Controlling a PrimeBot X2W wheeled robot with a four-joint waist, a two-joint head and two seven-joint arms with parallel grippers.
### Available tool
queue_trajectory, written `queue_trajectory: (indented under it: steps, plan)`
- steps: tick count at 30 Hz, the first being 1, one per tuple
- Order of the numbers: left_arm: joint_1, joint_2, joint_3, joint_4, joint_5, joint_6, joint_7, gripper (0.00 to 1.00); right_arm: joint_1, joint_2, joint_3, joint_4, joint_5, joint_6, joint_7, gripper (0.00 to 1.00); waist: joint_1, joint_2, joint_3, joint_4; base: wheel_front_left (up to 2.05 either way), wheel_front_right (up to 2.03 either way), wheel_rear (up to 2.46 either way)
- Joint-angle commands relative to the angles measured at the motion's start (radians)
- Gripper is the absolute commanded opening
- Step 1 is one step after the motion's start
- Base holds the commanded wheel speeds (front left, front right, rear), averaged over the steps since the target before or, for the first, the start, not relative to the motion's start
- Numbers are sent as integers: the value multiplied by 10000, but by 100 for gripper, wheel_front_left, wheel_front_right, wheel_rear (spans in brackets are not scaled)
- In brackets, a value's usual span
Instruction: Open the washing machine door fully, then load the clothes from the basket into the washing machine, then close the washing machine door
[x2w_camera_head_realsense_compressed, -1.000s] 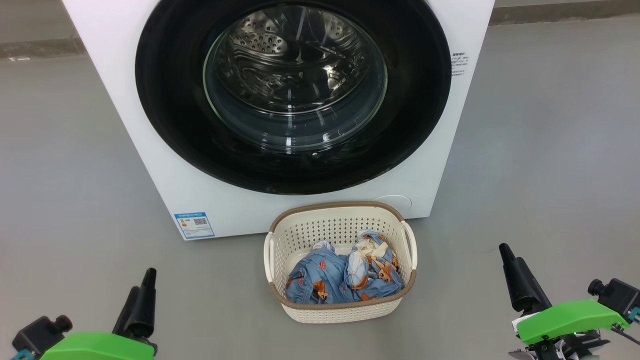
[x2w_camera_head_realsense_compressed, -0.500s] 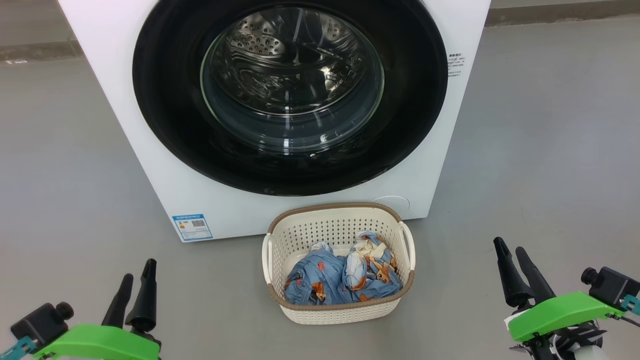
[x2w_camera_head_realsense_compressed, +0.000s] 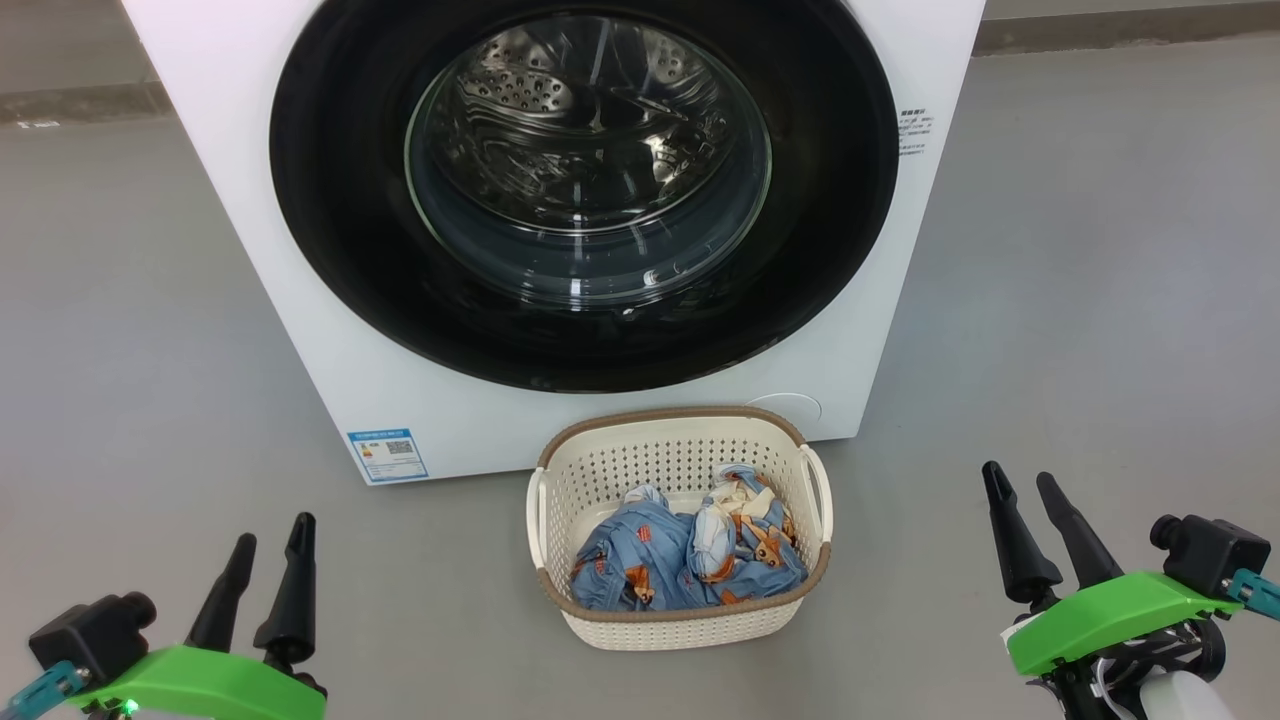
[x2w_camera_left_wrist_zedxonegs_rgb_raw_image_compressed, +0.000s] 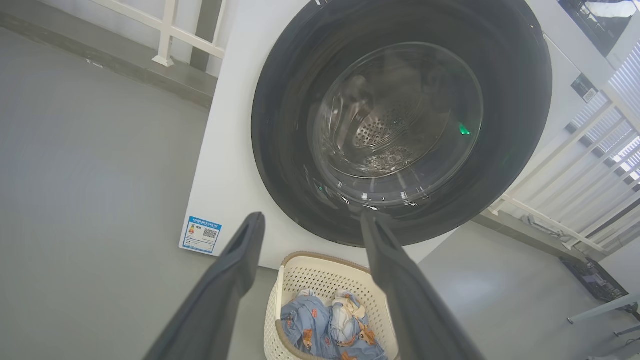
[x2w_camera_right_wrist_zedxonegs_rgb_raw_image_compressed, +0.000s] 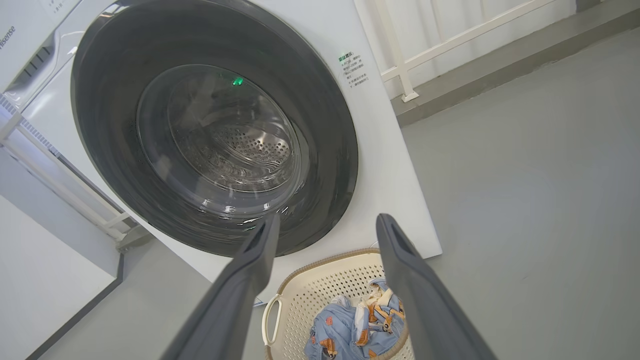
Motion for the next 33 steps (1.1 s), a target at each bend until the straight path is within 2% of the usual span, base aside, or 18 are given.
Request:
queue_trajectory:
  steps: [1,33]
  plan:
    - [-541,357,200,-303,379,-19,-179,100,-463,-155,214,-199,-392,72,-156,100,0,-1,-18,1,0,0,0]
    - [-824,968,-65,-331,3514,-27,-1092,100,-1002,-526,713,354,-3835,97,-1062,100,0,-1,-62,2,0,0,0]
